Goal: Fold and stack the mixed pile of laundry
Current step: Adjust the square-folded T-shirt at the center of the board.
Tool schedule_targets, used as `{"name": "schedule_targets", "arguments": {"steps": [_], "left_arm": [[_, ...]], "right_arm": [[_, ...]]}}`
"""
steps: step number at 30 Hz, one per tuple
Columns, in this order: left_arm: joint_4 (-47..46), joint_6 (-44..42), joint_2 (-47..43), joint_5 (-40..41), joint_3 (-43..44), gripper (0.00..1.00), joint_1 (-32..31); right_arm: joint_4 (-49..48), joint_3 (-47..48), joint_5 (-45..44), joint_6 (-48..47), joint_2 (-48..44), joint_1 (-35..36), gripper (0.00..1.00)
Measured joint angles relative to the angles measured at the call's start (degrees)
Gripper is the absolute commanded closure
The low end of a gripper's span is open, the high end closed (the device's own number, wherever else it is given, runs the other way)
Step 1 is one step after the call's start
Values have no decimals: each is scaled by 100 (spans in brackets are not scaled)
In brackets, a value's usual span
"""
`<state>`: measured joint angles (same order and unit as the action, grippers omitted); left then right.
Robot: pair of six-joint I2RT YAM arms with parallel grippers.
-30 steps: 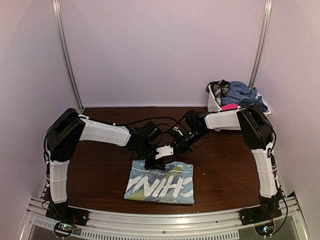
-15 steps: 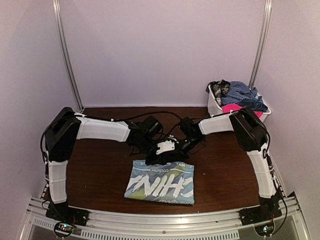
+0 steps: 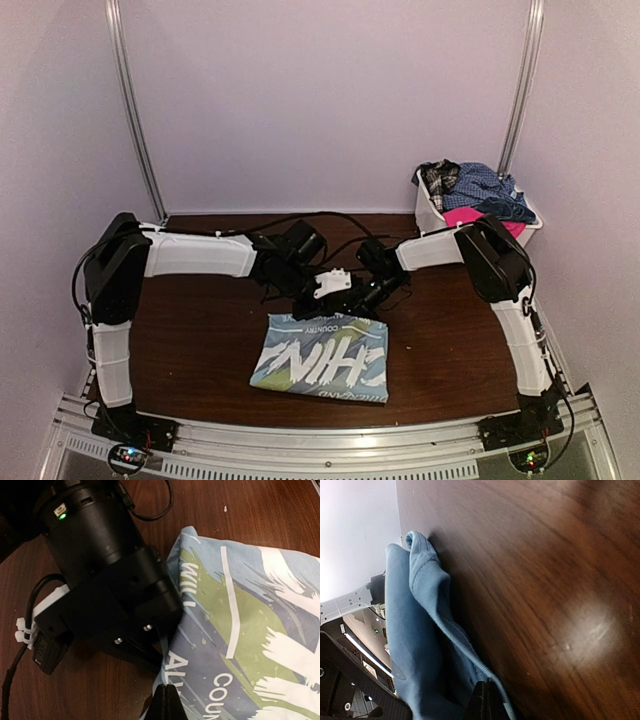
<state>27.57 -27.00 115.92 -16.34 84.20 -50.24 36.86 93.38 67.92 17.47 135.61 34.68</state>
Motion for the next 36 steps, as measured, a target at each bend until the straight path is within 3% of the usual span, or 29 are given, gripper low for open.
{"name": "schedule_targets", "arguments": {"steps": [6,8,10,16,22,29,36], "left_arm": [[-98,55,0,114,168,100,4],[-133,55,2,105,195,100,4],[-160,55,15,98,195,92,4],[-245,149,39,118,164,67,22],[-391,802,-293,17,-190,57,234],[-684,2177,-1294,-577,-1073,53,1172],[-737,3003,-1307,-1167,-1792,54,2035]], "right_arm": [[22,0,0,-87,0,0,97],[33,0,-4,-114,0,0,92],[103,15,7,-142,11,0,83],[501,328,-271,-234,-24,-129,73],[669,254,-833,-219,-717,-774,68],[592,-734,-1176,-372,-2302,-1344,67],[413,-2155,-1270,-483,-2826,-1244,64]]}}
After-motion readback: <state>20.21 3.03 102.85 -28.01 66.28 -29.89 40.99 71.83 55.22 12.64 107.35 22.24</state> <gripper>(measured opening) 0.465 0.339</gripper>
